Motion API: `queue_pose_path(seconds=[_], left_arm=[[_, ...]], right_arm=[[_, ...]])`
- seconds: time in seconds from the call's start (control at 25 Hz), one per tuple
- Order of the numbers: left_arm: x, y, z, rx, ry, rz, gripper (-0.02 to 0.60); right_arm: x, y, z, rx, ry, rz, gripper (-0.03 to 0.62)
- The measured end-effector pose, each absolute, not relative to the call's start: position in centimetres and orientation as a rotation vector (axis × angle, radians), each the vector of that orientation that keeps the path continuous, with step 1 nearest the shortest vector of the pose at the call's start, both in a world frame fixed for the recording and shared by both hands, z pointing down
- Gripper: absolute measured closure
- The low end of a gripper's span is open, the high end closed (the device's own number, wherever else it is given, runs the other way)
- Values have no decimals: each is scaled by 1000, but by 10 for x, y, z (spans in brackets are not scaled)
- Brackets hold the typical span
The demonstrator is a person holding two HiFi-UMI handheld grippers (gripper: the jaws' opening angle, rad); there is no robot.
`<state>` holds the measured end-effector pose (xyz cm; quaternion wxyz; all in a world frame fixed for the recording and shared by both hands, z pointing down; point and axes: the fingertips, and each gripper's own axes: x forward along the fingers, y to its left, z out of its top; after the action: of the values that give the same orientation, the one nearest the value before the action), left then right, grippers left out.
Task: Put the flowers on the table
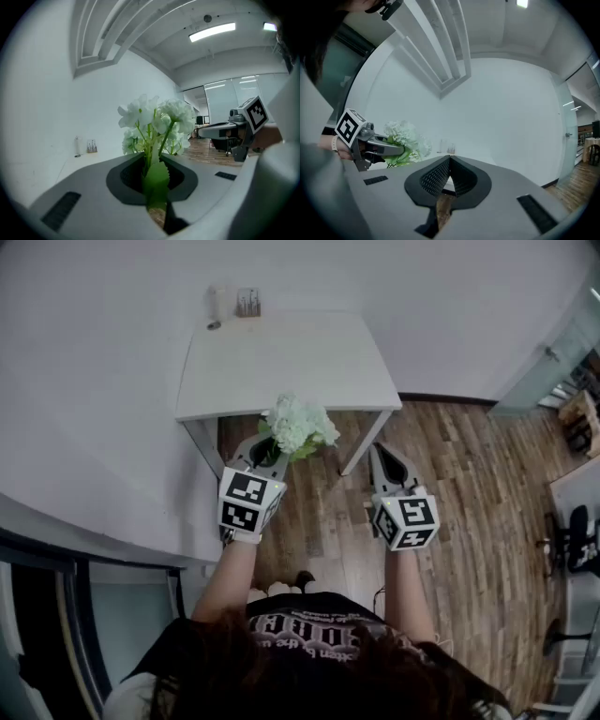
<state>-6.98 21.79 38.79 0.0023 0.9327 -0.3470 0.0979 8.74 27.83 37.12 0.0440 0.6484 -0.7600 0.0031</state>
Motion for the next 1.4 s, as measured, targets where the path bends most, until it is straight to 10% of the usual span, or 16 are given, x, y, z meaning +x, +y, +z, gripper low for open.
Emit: queue_pose_path(seconds=[1.4], left_arm=[[8,96,401,2860,-1194,428,540]], right_arm=[[180,175,388,1870,-2422,50,562]])
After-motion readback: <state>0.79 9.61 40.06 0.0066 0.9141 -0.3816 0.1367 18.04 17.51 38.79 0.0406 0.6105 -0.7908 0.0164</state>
